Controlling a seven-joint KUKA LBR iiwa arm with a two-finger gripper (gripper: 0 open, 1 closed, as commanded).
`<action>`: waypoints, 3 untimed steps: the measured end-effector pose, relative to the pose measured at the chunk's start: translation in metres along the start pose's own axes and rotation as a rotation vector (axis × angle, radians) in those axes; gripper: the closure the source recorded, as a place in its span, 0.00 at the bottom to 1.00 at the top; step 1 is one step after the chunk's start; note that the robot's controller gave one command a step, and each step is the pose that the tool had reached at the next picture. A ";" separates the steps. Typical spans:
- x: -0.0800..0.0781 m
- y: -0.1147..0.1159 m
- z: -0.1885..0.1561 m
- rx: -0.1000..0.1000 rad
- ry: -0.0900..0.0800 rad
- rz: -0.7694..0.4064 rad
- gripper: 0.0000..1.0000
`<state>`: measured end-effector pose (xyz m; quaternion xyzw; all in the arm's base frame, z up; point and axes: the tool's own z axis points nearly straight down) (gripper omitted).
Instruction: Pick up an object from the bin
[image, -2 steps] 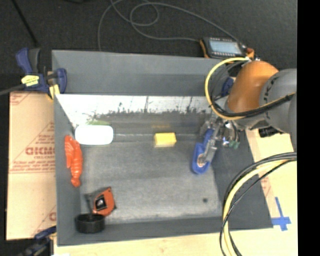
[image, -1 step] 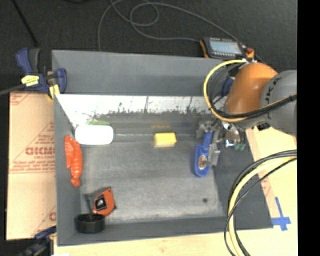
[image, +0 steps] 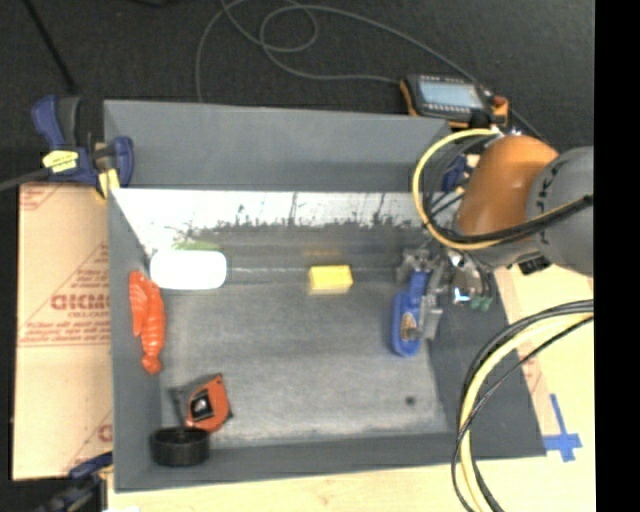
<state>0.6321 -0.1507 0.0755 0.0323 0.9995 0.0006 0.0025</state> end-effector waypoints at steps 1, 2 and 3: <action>-0.005 -0.009 0.003 0.001 -0.003 -0.424 1.00; -0.005 -0.009 0.003 0.001 -0.003 -0.424 1.00; 0.002 0.005 -0.003 0.001 0.001 -0.412 1.00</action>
Offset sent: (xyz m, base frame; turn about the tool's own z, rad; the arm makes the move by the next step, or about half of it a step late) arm 0.0000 0.0000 0.0000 0.0000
